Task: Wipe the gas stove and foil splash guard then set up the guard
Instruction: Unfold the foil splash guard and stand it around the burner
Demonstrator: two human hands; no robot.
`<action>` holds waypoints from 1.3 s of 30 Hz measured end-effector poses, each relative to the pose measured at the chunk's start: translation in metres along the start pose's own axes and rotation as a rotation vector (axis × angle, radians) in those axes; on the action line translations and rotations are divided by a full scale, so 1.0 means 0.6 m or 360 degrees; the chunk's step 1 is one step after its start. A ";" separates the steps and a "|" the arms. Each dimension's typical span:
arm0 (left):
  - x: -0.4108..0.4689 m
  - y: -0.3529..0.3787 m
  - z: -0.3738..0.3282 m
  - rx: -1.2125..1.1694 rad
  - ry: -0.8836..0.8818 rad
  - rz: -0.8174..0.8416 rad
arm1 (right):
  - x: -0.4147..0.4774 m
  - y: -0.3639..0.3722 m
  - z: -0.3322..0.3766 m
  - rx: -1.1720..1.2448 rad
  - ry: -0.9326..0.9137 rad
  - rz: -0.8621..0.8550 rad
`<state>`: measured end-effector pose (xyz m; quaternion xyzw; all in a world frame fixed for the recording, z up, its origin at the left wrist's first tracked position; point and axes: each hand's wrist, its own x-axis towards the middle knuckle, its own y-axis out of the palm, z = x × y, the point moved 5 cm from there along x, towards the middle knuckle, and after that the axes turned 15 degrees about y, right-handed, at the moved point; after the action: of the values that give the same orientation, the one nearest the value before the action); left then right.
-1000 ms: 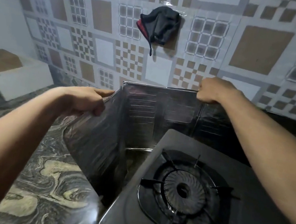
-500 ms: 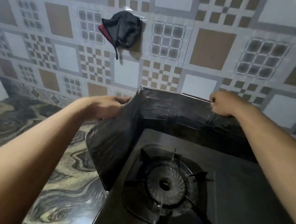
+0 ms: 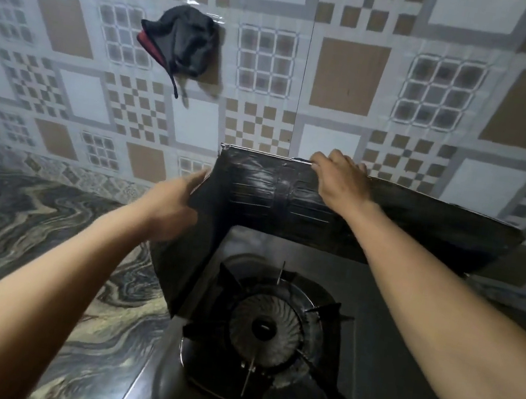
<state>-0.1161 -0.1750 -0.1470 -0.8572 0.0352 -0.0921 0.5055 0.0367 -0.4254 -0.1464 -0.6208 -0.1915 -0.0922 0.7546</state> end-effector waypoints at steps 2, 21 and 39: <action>0.002 0.005 0.005 -0.0048 0.0024 -0.0042 | 0.001 0.004 -0.017 0.0007 -0.0028 -0.0032; -0.001 0.008 -0.007 -0.0024 -0.0233 -0.0167 | 0.037 -0.005 0.000 0.0115 -0.0171 0.0126; 0.017 0.033 -0.048 0.0006 -0.0230 -0.0085 | 0.042 -0.047 -0.074 -0.0060 -0.0052 0.0173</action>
<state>-0.1113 -0.2112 -0.1495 -0.8612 -0.0245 -0.0435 0.5057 0.0570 -0.4718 -0.1178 -0.6459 -0.1680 -0.0444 0.7433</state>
